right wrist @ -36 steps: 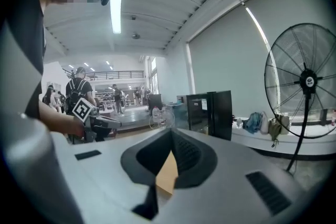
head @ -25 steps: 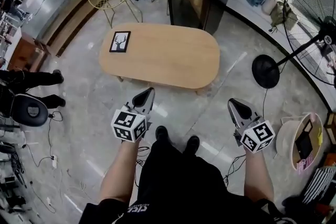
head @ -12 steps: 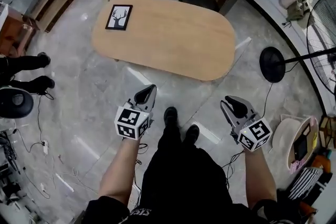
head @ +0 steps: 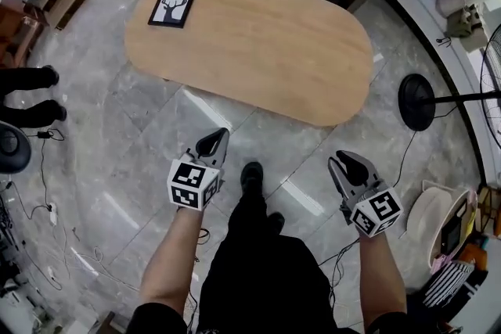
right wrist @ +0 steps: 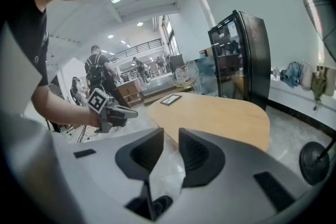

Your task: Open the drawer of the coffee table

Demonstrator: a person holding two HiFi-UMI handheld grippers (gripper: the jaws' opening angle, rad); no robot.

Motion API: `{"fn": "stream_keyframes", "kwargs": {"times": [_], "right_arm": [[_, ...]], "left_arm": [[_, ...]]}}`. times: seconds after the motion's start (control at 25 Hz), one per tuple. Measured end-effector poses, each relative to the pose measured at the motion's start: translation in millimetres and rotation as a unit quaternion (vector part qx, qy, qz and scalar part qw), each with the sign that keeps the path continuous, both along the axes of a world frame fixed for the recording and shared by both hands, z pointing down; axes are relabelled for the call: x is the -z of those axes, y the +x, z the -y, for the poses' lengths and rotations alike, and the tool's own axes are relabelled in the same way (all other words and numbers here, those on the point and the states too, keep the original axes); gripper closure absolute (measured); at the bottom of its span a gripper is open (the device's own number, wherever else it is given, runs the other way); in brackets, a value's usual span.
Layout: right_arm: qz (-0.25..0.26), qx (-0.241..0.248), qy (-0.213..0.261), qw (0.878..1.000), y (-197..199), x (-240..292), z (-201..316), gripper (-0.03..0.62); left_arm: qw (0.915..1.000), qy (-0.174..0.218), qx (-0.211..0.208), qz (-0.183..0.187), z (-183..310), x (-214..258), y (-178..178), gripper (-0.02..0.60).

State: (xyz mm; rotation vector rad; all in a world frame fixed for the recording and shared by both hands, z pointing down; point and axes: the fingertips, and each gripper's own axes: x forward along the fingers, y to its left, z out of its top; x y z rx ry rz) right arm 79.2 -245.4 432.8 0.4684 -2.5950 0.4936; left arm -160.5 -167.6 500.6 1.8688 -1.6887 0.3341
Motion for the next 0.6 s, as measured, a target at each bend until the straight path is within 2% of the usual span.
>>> {"fn": "stream_keyframes", "kwargs": {"times": [0.16,0.24,0.32,0.36,0.48,0.6], "right_arm": [[0.005,-0.012,-0.004,1.0,14.1,-67.5,-0.7,0.491],[0.01,-0.02,-0.008,1.0,21.5,-98.8,-4.2,0.487],[0.013,-0.026,-0.007,1.0,29.2,-127.0,-6.6,0.48],[0.013,-0.028,-0.006,0.999,33.3,-141.0,-6.4,0.476],[0.006,-0.037,0.0,0.999,47.2,-183.2,1.8,0.451],[0.003,-0.048,0.01,0.999,60.1,-220.5,15.9,0.43]], "left_arm": [[0.9998,-0.008,0.013,0.012,5.6,-62.0,-3.0,0.57],[0.9997,-0.01,0.004,0.024,8.7,-92.1,-1.1,0.534],[0.9997,-0.004,0.002,0.022,12.9,-119.9,-0.4,0.524],[0.9998,0.0,0.006,0.017,16.3,-132.7,-1.6,0.509],[0.9995,0.019,0.024,-0.003,30.0,-165.9,-9.1,0.408],[0.9988,0.031,0.037,-0.003,37.5,-198.6,-15.9,0.365]]}}
